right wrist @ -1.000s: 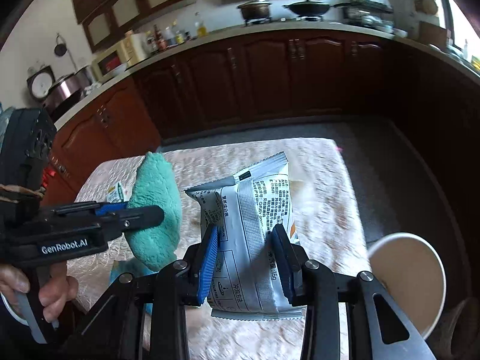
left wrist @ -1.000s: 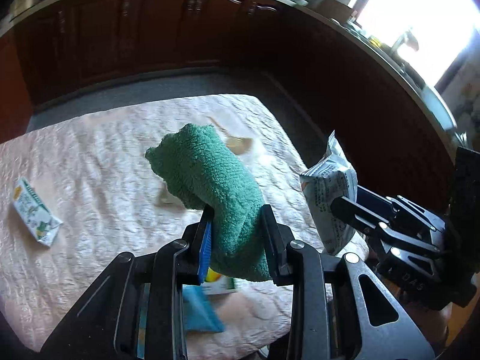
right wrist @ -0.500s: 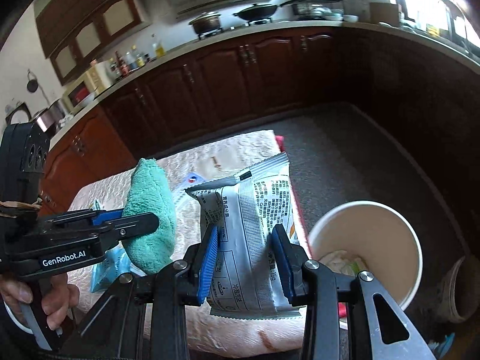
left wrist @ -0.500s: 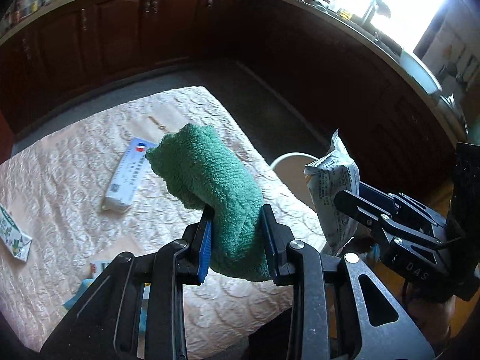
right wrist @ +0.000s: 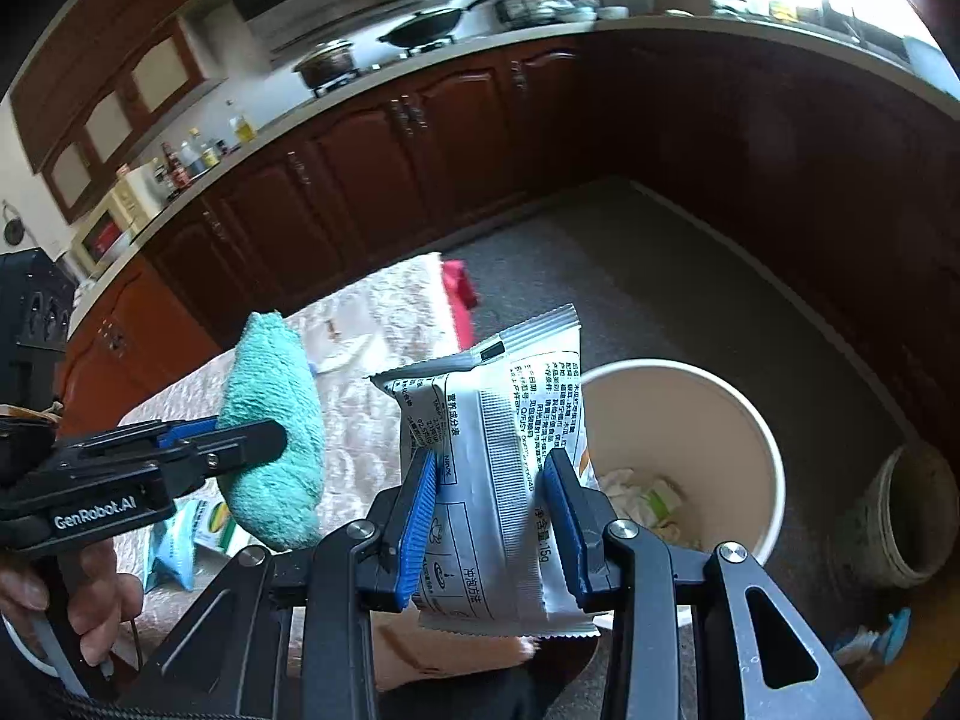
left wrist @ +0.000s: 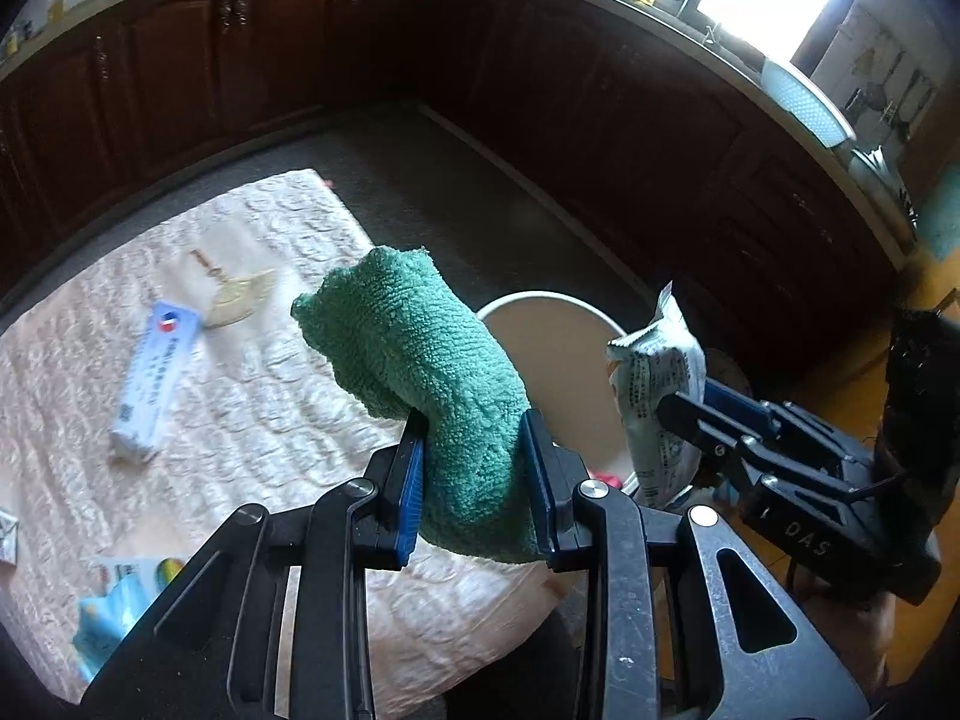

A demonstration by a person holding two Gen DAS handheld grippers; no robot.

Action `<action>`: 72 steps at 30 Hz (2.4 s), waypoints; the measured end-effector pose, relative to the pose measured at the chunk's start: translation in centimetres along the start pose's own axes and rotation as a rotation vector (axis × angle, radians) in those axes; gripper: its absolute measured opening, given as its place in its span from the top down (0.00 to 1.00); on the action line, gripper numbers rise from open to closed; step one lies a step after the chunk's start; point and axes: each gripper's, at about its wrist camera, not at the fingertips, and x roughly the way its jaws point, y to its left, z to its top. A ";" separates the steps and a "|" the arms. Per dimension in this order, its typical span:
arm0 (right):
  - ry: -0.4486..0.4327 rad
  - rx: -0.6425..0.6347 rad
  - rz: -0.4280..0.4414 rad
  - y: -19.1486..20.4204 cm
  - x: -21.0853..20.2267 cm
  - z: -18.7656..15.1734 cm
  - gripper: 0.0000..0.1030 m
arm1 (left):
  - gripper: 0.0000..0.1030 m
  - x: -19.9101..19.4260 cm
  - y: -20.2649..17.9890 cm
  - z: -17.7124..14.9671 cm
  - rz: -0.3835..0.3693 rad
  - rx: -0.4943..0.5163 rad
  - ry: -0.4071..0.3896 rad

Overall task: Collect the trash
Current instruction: 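Carry the green towel and paper bag over the white bucket, then open both grippers to drop towel and paper bag into the bucket, then move both open grippers back over the remaining trash on the table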

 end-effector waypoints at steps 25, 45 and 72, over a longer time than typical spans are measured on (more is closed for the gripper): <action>0.085 0.218 -0.066 -8.1 2.7 -2.2 0.66 | 0.72 7.4 -4.5 1.5 -0.025 0.017 0.080; 0.079 0.254 -0.095 -8.5 1.8 -2.6 0.40 | 0.51 7.2 -4.2 -0.1 -0.028 0.014 0.079; 0.092 0.164 -0.056 -2.9 2.4 -1.7 0.33 | 0.45 1.3 2.0 -2.4 0.120 -0.052 -0.003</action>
